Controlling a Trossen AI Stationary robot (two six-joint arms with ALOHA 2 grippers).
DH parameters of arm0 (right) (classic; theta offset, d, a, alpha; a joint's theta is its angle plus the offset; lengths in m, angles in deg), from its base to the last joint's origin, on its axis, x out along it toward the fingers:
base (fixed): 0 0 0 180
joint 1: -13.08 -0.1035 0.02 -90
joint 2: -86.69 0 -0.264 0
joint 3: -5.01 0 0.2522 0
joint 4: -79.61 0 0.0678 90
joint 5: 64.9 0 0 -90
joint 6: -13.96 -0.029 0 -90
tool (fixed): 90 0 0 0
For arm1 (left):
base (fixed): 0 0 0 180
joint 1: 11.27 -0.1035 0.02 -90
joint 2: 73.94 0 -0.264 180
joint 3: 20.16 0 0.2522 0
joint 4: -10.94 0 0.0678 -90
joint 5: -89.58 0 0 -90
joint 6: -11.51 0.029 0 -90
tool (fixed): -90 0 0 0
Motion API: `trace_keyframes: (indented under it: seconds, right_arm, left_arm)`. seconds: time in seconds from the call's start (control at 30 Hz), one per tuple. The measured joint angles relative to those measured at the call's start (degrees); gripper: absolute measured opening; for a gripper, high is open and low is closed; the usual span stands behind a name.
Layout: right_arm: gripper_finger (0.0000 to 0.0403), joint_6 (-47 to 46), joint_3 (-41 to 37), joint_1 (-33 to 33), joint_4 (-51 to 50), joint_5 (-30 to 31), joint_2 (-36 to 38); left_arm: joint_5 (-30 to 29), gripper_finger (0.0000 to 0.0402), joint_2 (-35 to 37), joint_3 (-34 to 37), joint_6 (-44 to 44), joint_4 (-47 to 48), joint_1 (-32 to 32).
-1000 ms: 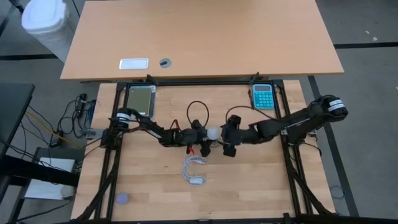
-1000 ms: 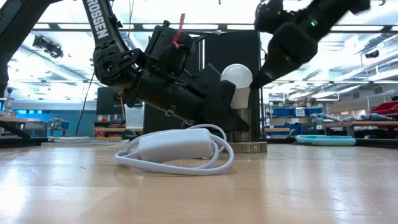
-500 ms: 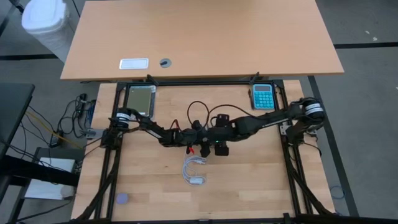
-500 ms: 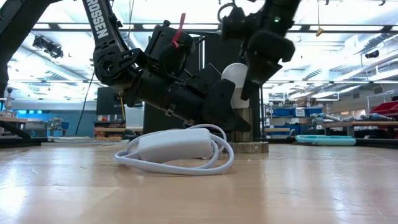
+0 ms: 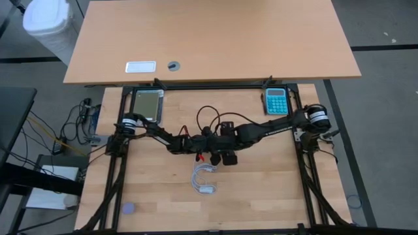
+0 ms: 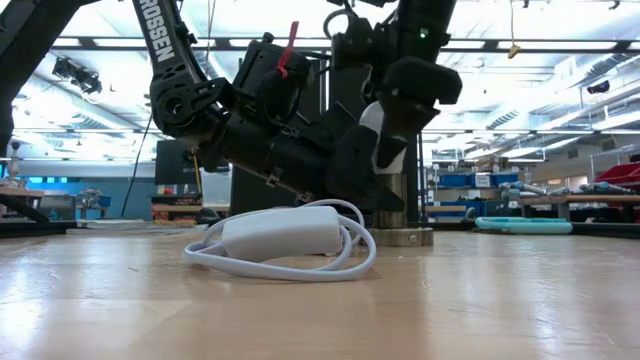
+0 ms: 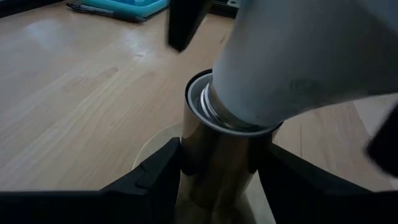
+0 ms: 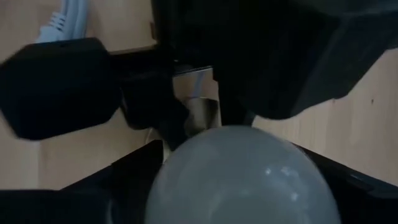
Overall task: Screw lightbulb
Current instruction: Insert the white lightbulb into the silver lamp
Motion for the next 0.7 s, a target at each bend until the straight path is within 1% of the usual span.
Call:
trace_keyframes:
  seconds: [0.17, 0.27, 0.37, 0.53, 0.63, 0.7]
  right_arm:
    - [0.0271, 0.02, 0.0, 0.02, 0.21, 0.73, -0.07]
    - [0.0254, 0.02, 0.0, 0.01, -0.17, 0.88, -0.06]
    - [0.0254, 0.0, 0.0, 0.4, -0.33, 0.71, -0.02]
    - [0.0276, -0.52, -0.02, 1.75, -1.21, -1.53, 0.71]
    - [0.0269, -0.53, -0.06, 2.7, -2.09, -2.21, 0.72]
    - [0.0259, -0.38, -0.07, 3.38, -2.15, -3.94, 0.74]
  left_arm:
    - [0.12, 0.0203, -0.02, 0.0, 0.28, -0.01, 0.0]
    - [0.17, 0.0203, -0.04, 0.02, 0.39, -0.02, 0.0]
    - [0.17, 0.0203, -0.04, 0.02, 0.63, 0.0, 0.0]
    - [0.15, 0.0203, -0.04, 0.02, 0.76, 0.0, 0.0]
    - [0.17, 0.0203, -0.04, 0.02, 1.19, 0.0, 0.0]
    - [0.37, 0.0203, -0.04, 0.04, 1.85, -0.06, 0.01]
